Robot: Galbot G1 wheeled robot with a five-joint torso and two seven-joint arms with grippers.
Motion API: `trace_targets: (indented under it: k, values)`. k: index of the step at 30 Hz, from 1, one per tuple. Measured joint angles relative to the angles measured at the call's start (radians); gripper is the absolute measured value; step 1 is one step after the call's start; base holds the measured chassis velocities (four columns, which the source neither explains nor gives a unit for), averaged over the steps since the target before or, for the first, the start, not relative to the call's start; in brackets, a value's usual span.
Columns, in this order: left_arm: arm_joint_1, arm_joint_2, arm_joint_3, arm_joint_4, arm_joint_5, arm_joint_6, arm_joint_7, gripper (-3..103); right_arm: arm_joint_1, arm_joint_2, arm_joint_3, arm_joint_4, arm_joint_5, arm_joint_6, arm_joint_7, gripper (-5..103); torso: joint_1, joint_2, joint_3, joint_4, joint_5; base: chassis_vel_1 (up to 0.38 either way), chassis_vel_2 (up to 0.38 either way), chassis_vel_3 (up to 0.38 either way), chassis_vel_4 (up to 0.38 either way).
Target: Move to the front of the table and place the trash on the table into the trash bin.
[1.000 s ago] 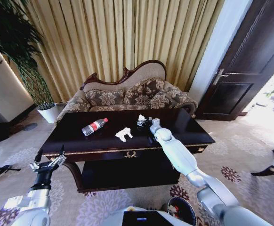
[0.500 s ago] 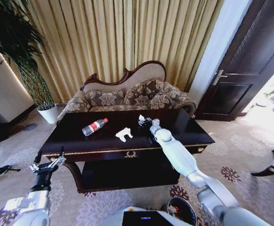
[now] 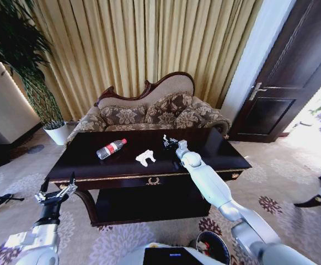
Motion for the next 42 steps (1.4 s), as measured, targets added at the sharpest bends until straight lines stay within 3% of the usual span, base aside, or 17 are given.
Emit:
trace_targets:
  k: [8,15,26,30,42]
  values:
    - [-0.004,0.0,0.002,0.004,0.002,0.0,0.001,100,-0.009,-0.004,0.007,0.012,0.001,0.0,0.0,19,0.0,0.0,0.0,-0.0004,0.0001,0.0,0.0,0.0,0.0]
    - [-0.004,-0.001,0.003,0.012,0.002,-0.005,0.003,100,-0.023,-0.012,0.013,0.04,0.008,-0.006,0.003,1,0.0,-0.001,0.001,-0.0004,0.0004,0.0,0.0,0.0,0.0]
    - [-0.003,-0.002,0.002,0.015,0.002,-0.009,0.006,100,-0.043,-0.027,0.023,0.079,0.03,-0.011,0.009,0,0.0,-0.001,0.001,-0.0003,0.0007,0.0,0.0,0.0,0.0]
    - [-0.004,-0.005,0.007,0.015,0.006,-0.009,0.009,100,-0.056,-0.047,0.034,0.142,0.099,-0.049,0.027,0,0.001,-0.001,0.001,-0.0005,0.0008,0.0,0.0,0.0,0.0]
    - [-0.006,-0.012,0.019,0.01,0.011,-0.009,0.013,100,-0.092,-0.085,0.081,0.233,0.108,-0.059,0.033,0,0.0,-0.001,0.0,-0.0001,0.0005,0.0,0.0,0.0,0.0]
